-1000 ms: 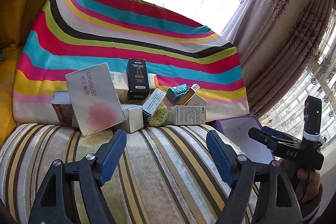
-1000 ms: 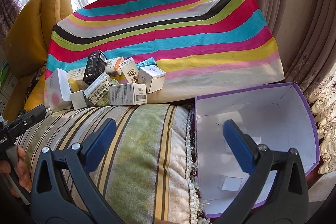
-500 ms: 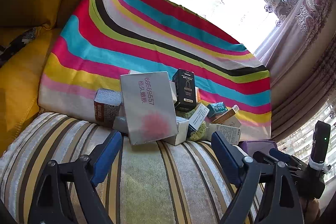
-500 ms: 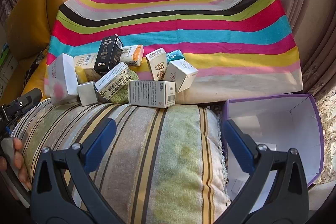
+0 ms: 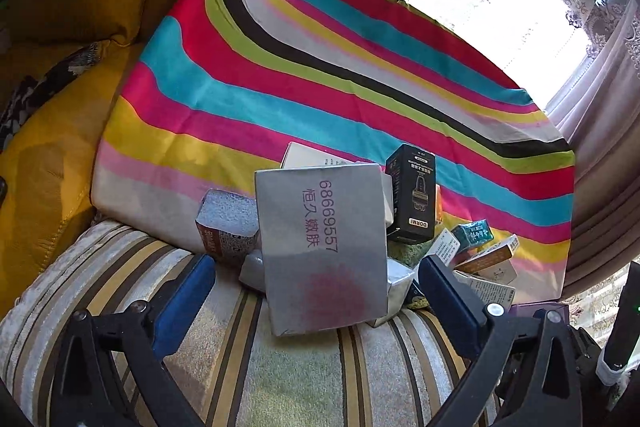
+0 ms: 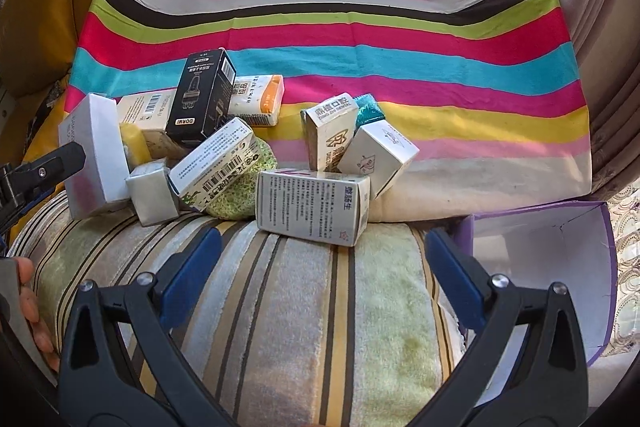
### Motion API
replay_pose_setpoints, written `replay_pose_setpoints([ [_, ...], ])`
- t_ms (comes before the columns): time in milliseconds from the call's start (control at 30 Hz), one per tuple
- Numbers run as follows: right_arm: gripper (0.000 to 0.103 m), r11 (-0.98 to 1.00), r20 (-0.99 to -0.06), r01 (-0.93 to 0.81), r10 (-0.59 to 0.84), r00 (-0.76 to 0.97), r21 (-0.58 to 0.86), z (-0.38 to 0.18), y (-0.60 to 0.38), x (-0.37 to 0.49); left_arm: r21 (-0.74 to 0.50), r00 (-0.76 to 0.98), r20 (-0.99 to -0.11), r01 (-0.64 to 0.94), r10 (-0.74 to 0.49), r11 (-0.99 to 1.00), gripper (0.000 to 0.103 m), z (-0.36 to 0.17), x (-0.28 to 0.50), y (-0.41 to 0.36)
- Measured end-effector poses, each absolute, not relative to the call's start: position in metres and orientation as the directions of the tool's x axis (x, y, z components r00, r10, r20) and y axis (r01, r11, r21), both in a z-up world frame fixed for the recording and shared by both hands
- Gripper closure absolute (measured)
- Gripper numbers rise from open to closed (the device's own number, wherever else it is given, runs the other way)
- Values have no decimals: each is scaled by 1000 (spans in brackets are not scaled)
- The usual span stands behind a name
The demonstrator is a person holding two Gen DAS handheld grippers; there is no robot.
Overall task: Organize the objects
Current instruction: 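Grasp the pink-stained white box with the left tool while the right grasps a red-logo white box, then carry both held boxes over the purple-rimmed box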
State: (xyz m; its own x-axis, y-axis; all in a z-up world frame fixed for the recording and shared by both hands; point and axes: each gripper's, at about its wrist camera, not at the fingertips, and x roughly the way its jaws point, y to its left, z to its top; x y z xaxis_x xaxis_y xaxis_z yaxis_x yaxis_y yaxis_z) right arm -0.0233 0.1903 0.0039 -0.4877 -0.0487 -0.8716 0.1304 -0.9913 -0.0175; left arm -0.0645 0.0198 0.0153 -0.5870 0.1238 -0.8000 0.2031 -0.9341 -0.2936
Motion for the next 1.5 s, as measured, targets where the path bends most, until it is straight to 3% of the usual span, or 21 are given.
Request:
replay_pose_setpoints([
  [400,1,-986,-897,121,53,-440,-118,-20,176,-50,-261,-551,-829,237,92,-936,3,0,-76,20],
  [600,1,-983,-896,107,86,-437,-146,-24,175,-58,-262,-551,-829,230,97,-937,20,-3,-76,21],
  [633,1,-983,-896,106,90,-434,-149,-25,175,-59,-253,-553,-829,232,86,-939,27,-3,-75,21],
  [700,9,-982,-896,103,96,-433,-155,-27,174,-61,-246,-551,-831,236,79,-940,35,-3,-73,21],
  [800,25,-986,-905,99,81,-419,-134,-30,178,-61,-250,-554,-828,233,83,-940,35,-2,-72,21],
  [1500,27,-994,-854,107,-75,-515,23,-1,198,-22,-265,-671,-732,127,114,-956,36,36,-29,44],
])
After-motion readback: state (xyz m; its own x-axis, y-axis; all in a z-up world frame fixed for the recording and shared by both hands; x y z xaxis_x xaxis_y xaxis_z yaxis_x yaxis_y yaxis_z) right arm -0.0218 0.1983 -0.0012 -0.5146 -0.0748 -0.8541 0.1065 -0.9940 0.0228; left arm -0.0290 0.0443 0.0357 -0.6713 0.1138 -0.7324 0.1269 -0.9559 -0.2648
